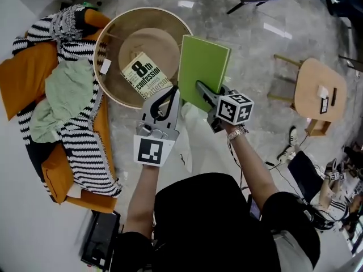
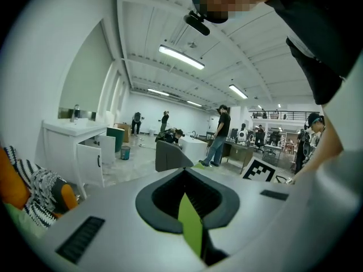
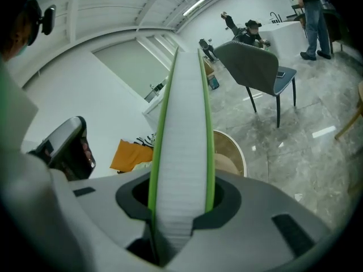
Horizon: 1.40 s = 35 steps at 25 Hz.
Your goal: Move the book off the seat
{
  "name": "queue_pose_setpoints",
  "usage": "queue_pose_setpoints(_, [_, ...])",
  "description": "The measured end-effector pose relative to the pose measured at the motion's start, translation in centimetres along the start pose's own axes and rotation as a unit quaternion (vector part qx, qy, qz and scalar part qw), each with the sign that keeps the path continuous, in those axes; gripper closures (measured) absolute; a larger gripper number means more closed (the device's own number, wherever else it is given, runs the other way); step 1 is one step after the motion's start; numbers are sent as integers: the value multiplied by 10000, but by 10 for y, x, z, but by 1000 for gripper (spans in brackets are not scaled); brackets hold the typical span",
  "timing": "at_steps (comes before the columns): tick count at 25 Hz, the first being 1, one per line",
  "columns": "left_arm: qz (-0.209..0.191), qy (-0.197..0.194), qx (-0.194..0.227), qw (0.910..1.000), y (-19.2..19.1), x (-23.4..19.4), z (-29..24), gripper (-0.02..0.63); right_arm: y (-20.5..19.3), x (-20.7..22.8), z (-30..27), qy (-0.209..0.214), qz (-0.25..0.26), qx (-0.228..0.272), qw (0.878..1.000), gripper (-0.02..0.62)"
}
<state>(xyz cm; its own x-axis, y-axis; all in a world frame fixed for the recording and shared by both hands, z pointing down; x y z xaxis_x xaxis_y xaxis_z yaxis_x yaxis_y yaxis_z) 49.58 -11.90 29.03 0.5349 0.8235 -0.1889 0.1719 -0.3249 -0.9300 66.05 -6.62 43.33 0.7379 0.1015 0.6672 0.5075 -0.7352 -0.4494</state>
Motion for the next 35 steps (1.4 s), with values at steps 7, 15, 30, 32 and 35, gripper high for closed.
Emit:
queue_pose_setpoints(7, [216,142,-241,9994,-41,-10,-30,598,-4,45,-44,43,-56,-335,9994,462])
queue_pose_setpoints(15, [305,235,-428,9983,-84,-30,-63,598,-26,99,-104,10,-174,-869,9961,460])
queue_pose_setpoints(30, [405,364,-713,9960,-151,-65,-97,598,-36,140,-202,194,44,-1399,9900,459])
queue_pose_setpoints(32, [420,386,-755,9955,-157,-69,-98,598,-35,139,-213,248,106,-1469,9888,458])
queue_pose_setpoints(35, [452,450,-767,9950,-164,-76,-98,598,-34,139,-226,328,130,-1537,9875,457])
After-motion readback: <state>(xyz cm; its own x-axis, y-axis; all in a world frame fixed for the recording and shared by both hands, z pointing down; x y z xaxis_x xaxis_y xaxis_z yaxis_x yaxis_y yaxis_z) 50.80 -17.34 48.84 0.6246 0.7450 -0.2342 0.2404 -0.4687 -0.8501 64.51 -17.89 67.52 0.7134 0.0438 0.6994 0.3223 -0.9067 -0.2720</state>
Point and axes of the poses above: the fingertips, and each gripper's own axes: z backward along the fingers, x to its right, y out of its top, the point moved 7 cm from there along z, backward along the fingers, and after that the axes turned 3 degrees about -x, right-handed, at the moved point
